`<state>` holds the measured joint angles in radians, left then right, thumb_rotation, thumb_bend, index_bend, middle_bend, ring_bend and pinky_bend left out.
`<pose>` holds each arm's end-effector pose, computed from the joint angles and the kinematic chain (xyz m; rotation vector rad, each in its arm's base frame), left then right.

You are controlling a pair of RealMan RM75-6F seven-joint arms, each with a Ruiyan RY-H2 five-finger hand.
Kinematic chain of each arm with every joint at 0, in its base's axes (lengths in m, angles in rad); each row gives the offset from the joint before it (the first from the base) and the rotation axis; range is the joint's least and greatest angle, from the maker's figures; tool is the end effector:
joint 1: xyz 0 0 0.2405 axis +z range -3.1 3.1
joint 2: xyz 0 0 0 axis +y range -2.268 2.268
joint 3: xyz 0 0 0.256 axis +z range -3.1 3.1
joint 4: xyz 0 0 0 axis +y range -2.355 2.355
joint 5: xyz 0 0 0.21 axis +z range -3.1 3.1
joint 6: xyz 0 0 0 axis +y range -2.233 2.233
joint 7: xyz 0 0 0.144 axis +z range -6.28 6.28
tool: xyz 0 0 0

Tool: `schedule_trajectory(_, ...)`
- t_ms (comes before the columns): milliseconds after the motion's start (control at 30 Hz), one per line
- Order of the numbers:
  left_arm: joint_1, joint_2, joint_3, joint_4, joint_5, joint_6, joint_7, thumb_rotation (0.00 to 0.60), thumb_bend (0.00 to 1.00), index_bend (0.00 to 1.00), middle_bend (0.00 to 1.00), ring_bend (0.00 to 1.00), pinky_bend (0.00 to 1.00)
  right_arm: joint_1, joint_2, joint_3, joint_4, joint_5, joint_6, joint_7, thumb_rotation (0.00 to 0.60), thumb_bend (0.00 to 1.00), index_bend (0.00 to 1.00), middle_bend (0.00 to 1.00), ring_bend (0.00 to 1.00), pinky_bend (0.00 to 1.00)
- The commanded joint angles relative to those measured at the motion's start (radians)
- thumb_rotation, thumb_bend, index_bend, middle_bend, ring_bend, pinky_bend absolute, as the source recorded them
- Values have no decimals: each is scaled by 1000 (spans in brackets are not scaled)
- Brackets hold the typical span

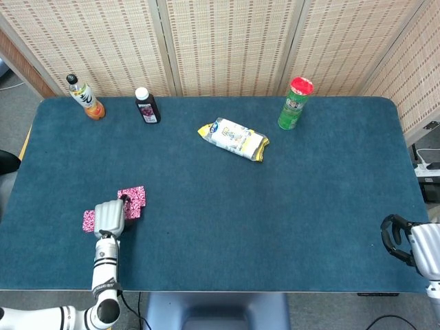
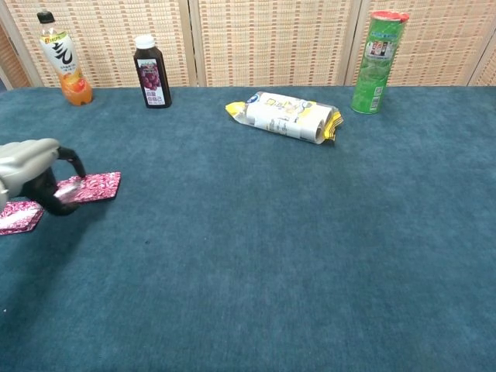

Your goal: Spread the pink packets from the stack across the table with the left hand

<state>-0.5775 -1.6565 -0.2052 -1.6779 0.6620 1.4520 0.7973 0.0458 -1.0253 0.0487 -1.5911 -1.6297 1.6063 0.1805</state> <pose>-0.1982 0.2897 -0.0031 -1.3609 -1.0881 -0.5651 -0.3031 -0.1675 0.1980 1.3967 -0.8409 1.0723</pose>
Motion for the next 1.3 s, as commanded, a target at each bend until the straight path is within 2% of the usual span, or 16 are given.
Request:
schedule_trajectory(33, 82, 77, 94, -101, 95, 89, -27, 600, 336, 584, 1000, 1000, 1000, 0, 0, 1, 0, 1, 0, 1, 600, 433, 948, 782, 880, 1000)
schedule_trajectory(167, 149, 124, 177, -156, 177, 162, -31, 600, 335, 584, 1000, 1000, 1000, 1, -2, 1, 1, 2, -2, -1, 600, 433, 948, 782, 879, 1000)
schedule_trajectory(367, 234, 133, 236, -157, 241, 224, -68, 600, 335, 585, 1000, 1000, 1000, 0, -6, 2, 1, 1, 3, -6, 600, 433, 948, 782, 879, 1000)
schedule_trajectory(633, 303, 109, 242, -102, 242, 199, -120, 600, 334, 567, 1000, 1000, 1000, -1, -10, 6, 1, 7, 6, -12, 600, 433, 948, 782, 879, 1000)
schedule_trajectory(800, 320, 103, 238, -89, 253, 176, -124, 600, 332, 502, 1000, 1000, 1000, -1, -12, 6, 0, 8, 4, -18, 600, 433, 948, 782, 880, 1000)
schedule_trajectory(1000, 334, 100, 228, -87, 279, 160, -127, 600, 333, 380, 1000, 1000, 1000, 0, -12, 6, 0, 8, 3, -18, 600, 433, 948, 782, 879, 1000)
schedule_trajectory(1300, 354, 79, 222, -59, 316, 130, -135, 600, 330, 376, 1000, 1000, 1000, -2, -11, 5, 1, 4, 7, -15, 600, 433, 948, 782, 880, 1000)
